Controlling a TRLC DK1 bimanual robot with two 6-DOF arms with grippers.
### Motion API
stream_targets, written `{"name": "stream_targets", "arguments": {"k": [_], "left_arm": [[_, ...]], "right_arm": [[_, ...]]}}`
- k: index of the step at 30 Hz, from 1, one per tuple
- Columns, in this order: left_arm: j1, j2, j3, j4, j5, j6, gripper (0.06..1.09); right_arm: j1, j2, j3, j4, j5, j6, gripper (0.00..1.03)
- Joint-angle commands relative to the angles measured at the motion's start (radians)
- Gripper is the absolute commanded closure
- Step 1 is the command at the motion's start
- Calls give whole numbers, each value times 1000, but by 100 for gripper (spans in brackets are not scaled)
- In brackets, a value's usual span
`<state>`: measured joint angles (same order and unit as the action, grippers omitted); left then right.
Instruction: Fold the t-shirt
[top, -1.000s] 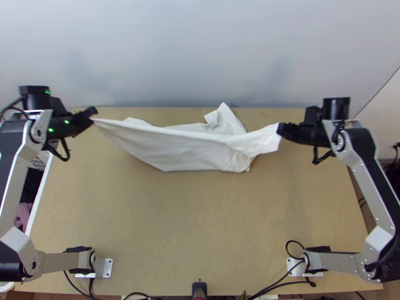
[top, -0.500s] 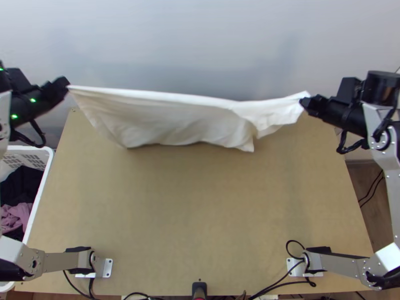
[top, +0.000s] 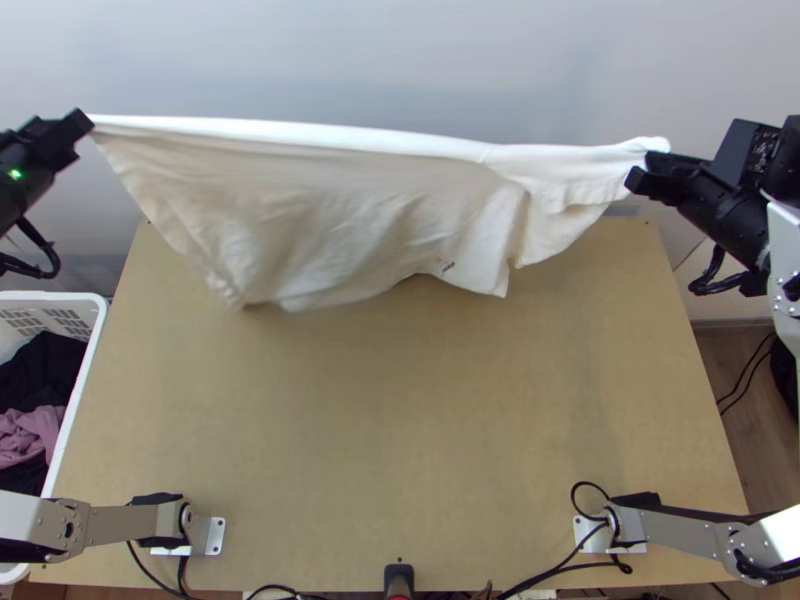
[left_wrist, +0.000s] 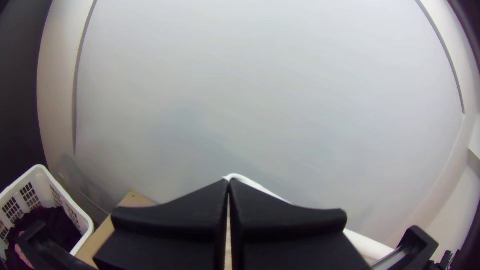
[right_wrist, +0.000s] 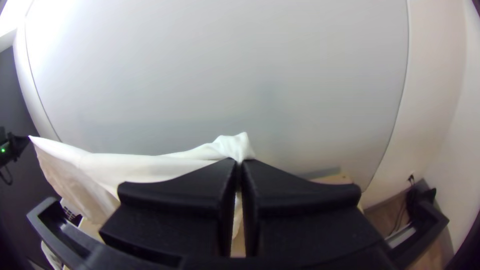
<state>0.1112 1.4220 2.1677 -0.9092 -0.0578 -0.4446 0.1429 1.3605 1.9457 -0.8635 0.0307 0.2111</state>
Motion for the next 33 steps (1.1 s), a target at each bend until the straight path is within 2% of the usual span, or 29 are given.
{"name": "stream_targets", "arguments": {"k": [1,3,4,10,18,27,33], "left_arm": [[-16,-18,63,39,-73,15,105],[-25,-32,63,39,-105,17,105],[-31,-41,63,36,-134,20,105],[-84,-101,55,13,-140,75,105],[-168,-163,55,-19,-142,121,105],[-173,-221,87,-33,-140,170,105],[-174,-282,92,-7,-140,254,105]], "right_arm": [[53,-29,22,75,175,-113,100],[98,-44,18,83,291,-142,100],[123,-57,12,98,321,-154,100],[170,-109,7,138,321,-173,100],[201,-136,58,58,321,-171,100],[207,-167,185,-71,321,-167,100],[204,-178,300,-66,393,-260,100]]}}
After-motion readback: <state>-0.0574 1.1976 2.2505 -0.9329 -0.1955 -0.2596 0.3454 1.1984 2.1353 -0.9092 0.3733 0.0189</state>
